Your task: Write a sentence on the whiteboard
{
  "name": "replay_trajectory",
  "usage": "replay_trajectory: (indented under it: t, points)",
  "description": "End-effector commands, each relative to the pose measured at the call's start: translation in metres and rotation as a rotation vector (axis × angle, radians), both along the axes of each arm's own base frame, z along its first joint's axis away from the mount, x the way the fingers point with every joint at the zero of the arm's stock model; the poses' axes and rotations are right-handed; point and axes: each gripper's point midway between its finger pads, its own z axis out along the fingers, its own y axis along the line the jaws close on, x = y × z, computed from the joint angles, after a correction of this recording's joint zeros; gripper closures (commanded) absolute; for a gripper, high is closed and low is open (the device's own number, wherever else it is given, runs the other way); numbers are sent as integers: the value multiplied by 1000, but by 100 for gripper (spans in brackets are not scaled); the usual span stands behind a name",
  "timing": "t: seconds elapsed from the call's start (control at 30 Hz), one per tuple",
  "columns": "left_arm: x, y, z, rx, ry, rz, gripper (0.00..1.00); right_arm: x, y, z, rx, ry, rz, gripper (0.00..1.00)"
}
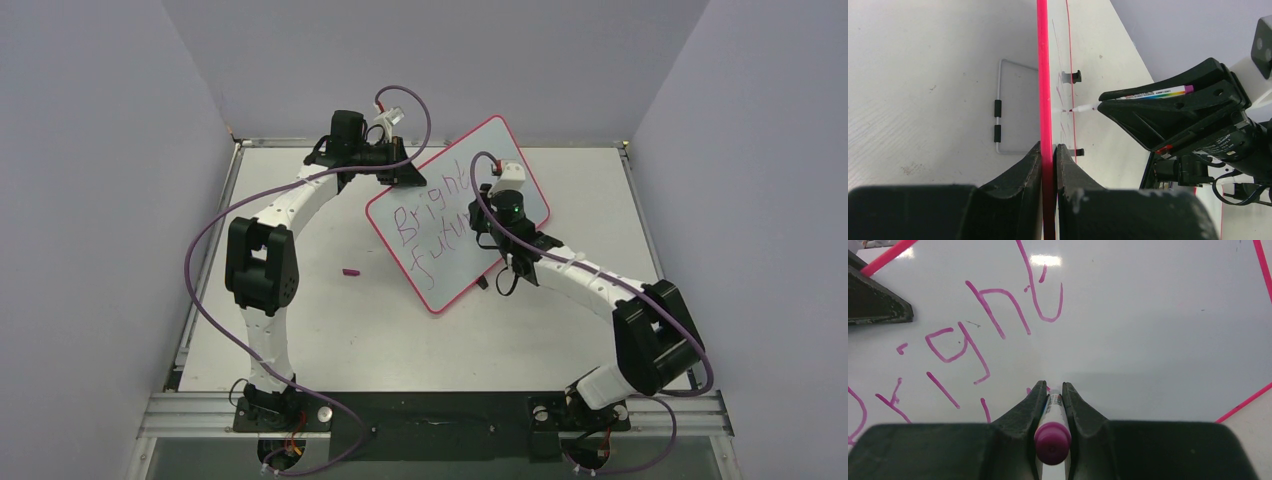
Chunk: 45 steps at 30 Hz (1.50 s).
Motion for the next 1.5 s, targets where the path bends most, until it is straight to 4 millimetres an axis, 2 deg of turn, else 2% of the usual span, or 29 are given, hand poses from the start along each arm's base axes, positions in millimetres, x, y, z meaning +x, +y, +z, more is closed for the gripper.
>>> replay_trajectory:
  t: [0.0,0.33,0.67,0.77,1.03,1.17,1.33,1.47]
  points:
    - [-2,-4,41,-35,-169,-47,100,17,4,24,41,-45,-9,100]
    - [-2,-4,42,-33,-172,-44,100,26,0,31,46,-54,-24,100]
    - [-1,-5,40,-33,-168,-44,100,18,10,14,90,-23,8,100]
    - [-1,-5,39,-32,-165,-44,100,16,7,18,99,-34,1,100]
    - [-2,-5,42,-36,-171,-46,100,7,-2,52,115,-91,-12,100]
    - [-3,-5,44,-39,-173,-47,100,3,-10,61,105,-110,-32,100]
    - [-3,-5,44,-41,-172,-47,100,1,-21,60,83,-113,-57,100]
    - [-3,-6,44,-42,-171,-48,100,2,-29,51,61,-98,-74,100]
